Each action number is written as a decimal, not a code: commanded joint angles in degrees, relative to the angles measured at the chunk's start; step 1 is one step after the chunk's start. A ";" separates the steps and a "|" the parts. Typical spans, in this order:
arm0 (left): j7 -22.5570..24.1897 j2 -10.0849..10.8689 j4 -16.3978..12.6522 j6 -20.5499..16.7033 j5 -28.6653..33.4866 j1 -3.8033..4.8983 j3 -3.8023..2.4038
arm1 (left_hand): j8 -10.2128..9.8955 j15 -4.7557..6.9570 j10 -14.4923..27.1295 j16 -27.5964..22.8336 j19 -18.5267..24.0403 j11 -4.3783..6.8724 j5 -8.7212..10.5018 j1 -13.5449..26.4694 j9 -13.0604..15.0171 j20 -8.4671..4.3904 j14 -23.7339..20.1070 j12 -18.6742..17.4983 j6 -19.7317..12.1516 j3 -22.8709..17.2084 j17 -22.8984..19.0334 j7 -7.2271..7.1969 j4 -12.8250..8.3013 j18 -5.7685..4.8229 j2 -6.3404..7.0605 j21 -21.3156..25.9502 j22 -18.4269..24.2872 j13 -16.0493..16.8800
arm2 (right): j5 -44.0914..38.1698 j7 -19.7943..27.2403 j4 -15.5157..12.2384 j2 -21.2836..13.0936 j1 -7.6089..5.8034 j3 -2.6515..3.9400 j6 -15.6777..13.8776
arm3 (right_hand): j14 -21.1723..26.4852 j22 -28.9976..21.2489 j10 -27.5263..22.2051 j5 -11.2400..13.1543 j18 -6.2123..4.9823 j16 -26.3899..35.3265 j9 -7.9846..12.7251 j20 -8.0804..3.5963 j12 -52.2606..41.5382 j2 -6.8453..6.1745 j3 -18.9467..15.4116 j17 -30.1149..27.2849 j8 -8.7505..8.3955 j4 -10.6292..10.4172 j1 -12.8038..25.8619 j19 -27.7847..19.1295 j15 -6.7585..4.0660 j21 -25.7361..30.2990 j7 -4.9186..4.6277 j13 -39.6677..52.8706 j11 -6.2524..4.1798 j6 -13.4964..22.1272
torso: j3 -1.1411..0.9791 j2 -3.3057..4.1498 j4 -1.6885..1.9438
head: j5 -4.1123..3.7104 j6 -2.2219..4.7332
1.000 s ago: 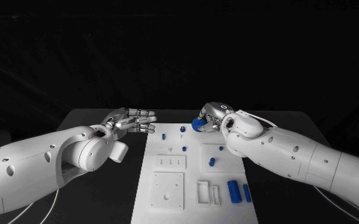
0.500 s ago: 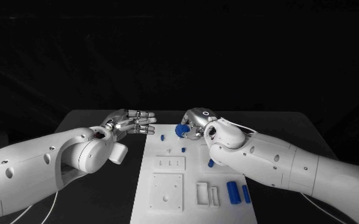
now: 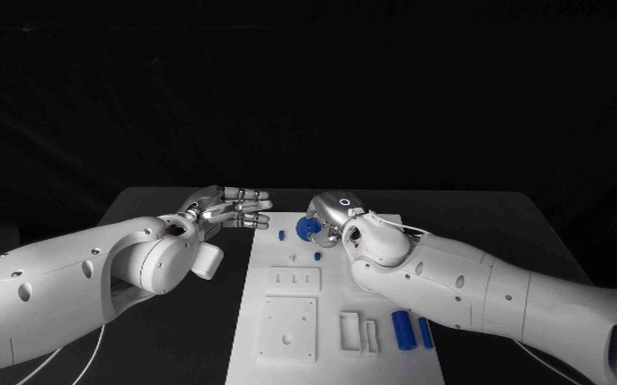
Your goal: Assemble the parts on the task board
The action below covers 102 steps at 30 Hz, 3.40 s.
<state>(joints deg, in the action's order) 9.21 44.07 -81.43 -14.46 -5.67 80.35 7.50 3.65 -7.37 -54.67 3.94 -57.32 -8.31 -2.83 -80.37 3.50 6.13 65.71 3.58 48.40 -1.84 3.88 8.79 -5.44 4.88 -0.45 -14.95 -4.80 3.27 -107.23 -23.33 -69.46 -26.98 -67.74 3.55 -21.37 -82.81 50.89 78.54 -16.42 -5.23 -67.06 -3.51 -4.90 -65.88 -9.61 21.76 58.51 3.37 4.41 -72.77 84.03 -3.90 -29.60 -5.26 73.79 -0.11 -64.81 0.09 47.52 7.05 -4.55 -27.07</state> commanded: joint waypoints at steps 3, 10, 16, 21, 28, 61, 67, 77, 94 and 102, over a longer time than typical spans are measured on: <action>0.50 -0.22 0.04 1.07 -0.19 0.03 -0.04 | -0.29 0.12 0.28 -0.20 0.53 -0.08 0.11 -0.11 -0.03 0.02 -0.45 -0.18 0.04 -0.13 -0.03 -0.16 -0.13 -0.21 -0.41 -0.28 0.01 0.06 | -2.54 -1.20 0.80 0.61 0.11 -0.22 -1.31 | -0.10 0.09 0.15 0.12 0.07 0.19 -0.09 -0.46 0.25 -0.48 0.18 -0.06 0.14 -0.51 -0.34 2.07 -0.20 0.29 0.60 -0.11 -0.34 -0.87 | -0.05 -0.03 -0.14 | 0.51 -0.19; 0.41 -0.29 0.08 1.27 -0.20 0.02 -0.04 | -0.33 0.09 0.38 -0.20 0.64 -0.10 0.11 -0.04 -0.05 0.05 -0.50 -0.17 -0.22 -0.13 -0.03 -0.14 -0.20 -0.22 -0.39 -0.36 0.05 0.07 | -2.82 -1.13 1.77 1.28 0.31 -0.42 -1.21 | -0.07 0.10 0.12 0.14 0.07 0.26 -0.09 -0.46 0.32 -0.54 0.23 -0.14 0.15 -0.52 -0.37 2.07 -0.19 0.35 0.60 -0.16 -0.33 -0.84 | -0.07 -0.04 -0.17 | 0.56 -0.16; 0.34 -0.26 0.11 1.33 -0.20 0.02 -0.04 | -0.33 0.09 0.38 -0.20 0.64 -0.10 0.11 -0.04 -0.05 0.05 -0.50 -0.17 -0.22 -0.13 -0.03 -0.14 -0.20 -0.22 -0.39 -0.36 0.05 0.07 | -2.75 -0.92 2.19 1.57 0.56 -0.57 -0.65 | -0.07 0.10 0.12 0.14 0.07 0.26 -0.09 -0.46 0.32 -0.54 0.23 -0.14 0.15 -0.52 -0.37 2.07 -0.19 0.35 0.60 -0.16 -0.33 -0.84 | -0.09 -0.04 -0.26 | 0.65 -0.29; 0.32 -0.29 0.12 1.40 -0.20 0.02 -0.04 | -0.33 0.09 0.38 -0.20 0.64 -0.10 0.11 -0.04 -0.05 0.05 -0.50 -0.17 -0.22 -0.13 -0.03 -0.14 -0.20 -0.22 -0.39 -0.36 0.05 0.07 | -2.63 -0.74 2.66 1.94 0.86 -0.71 -0.33 | -0.08 0.08 0.11 0.16 0.06 0.30 -0.09 -0.46 0.36 -0.61 0.35 -0.16 0.15 -0.53 -0.41 2.06 -0.20 0.51 0.58 -0.18 -0.33 -0.79 | -0.10 -0.03 -0.25 | 0.69 -0.36; 0.29 -0.41 0.18 1.44 -0.21 0.02 -0.04 | -0.33 0.09 0.38 -0.20 0.64 -0.10 0.11 -0.04 -0.05 0.05 -0.50 -0.17 -0.22 -0.13 -0.03 -0.14 -0.20 -0.22 -0.39 -0.36 0.05 0.07 | -2.59 -0.58 3.52 2.65 1.07 -0.86 -0.41 | -0.08 0.08 0.11 0.16 0.06 0.30 -0.09 -0.46 0.36 -0.61 0.35 -0.16 0.15 -0.53 -0.41 2.06 -0.20 0.51 0.58 -0.18 -0.33 -0.79 | -0.11 -0.06 -0.25 | 0.74 -0.37; 0.10 -0.69 0.47 1.68 -0.21 -0.05 -0.02 | -0.31 0.05 0.41 -0.21 0.74 -0.19 0.11 0.32 -0.04 0.09 -0.56 -0.16 -0.26 -0.05 -0.03 -0.06 0.01 -0.23 -0.35 -0.48 0.12 0.07 | 4.31 0.29 5.48 3.65 1.13 -0.95 1.04 | 0.07 -0.38 -0.48 10.36 -0.09 1.27 -0.08 -1.01 1.38 -1.70 -11.36 0.14 0.19 -9.75 -0.99 2.22 -0.81 1.71 0.25 -1.14 0.03 6.34 | -0.04 -0.06 -0.20 | 0.52 -0.53; -0.04 -0.72 0.54 1.78 -0.21 -0.10 -0.02 | -0.31 0.05 0.39 -0.20 0.75 -0.23 0.07 0.07 -0.04 0.09 -0.56 -0.16 -0.19 -0.32 0.00 -0.01 -0.12 -0.17 -0.58 -0.52 0.12 0.07 | 6.64 0.66 5.30 3.38 1.16 -0.95 1.58 | 0.07 -0.40 -0.53 7.60 -0.19 1.30 -0.09 -0.97 1.31 -1.19 -10.31 0.28 0.22 -9.90 -0.87 2.23 -0.74 1.62 -0.03 -1.13 0.20 4.90 | -0.04 -0.06 -0.26 | 0.55 -0.55; -0.10 -0.74 0.67 1.83 -0.21 -0.27 -0.02 | -0.33 0.03 0.42 -0.19 0.81 -0.26 0.07 0.18 -0.05 0.13 -0.57 -0.17 -0.33 -0.44 0.01 0.02 -0.18 -0.12 -0.58 -0.62 0.08 0.06 | 9.02 0.42 5.15 2.72 1.23 -0.95 3.22 | 0.05 -0.56 -0.62 5.57 -0.35 1.42 -0.08 -0.85 1.25 -0.55 -9.05 0.29 0.17 -10.29 0.42 2.20 -0.63 1.73 -0.25 -1.15 0.32 3.75 | -0.03 -0.06 -0.28 | 0.54 -0.60; -0.07 -0.55 0.80 1.73 -0.20 -0.32 -0.02 | -0.33 0.03 0.42 -0.19 0.81 -0.26 0.07 0.18 -0.05 0.13 -0.57 -0.17 -0.33 -0.44 0.01 0.02 -0.18 -0.12 -0.58 -0.62 0.08 0.06 | 10.83 1.76 4.72 1.25 1.27 -0.93 -2.77 | 0.08 -0.84 -0.80 1.53 -0.61 1.59 -0.05 -0.80 1.24 -1.12 -8.96 0.28 0.15 -9.23 0.73 2.21 -0.57 1.88 -0.61 -1.18 0.41 5.27 | -0.07 -0.06 -0.36 | 0.43 -0.18; -0.26 -0.70 1.16 1.55 -0.20 -0.31 -0.02 | -0.35 -0.09 0.81 -0.21 1.18 -0.76 0.07 0.45 -0.07 0.26 -0.70 -0.17 -0.72 -0.82 0.01 0.46 -0.33 -0.06 -0.27 -0.98 0.06 0.06 | 14.97 4.48 4.50 0.87 1.27 -0.91 -8.92 | 0.18 -1.34 -1.12 1.61 -0.66 2.04 -0.04 -0.90 1.69 -0.72 -8.96 0.01 0.14 -8.80 0.84 2.17 -0.69 2.57 -0.50 -1.48 0.28 6.80 | -0.18 -0.10 -0.31 | 0.38 0.14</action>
<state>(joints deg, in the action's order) 8.79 43.49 -80.29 -13.47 -5.74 80.02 7.52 3.65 -7.39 -54.05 3.94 -56.60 -8.93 -2.83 -80.11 3.50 6.43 65.29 3.58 47.88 -2.29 3.88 9.30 -5.89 4.89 -0.72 -15.83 -4.76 3.27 -95.13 -21.27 -64.78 -25.94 -66.47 2.63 -25.71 -82.79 49.62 77.59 -14.87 -5.27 -65.29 -3.62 -5.72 -64.32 -10.25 12.83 58.54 3.87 -4.65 -72.09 84.03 -4.51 -27.18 -5.72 72.32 0.20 -58.20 -0.03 47.41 6.71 -4.16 -27.03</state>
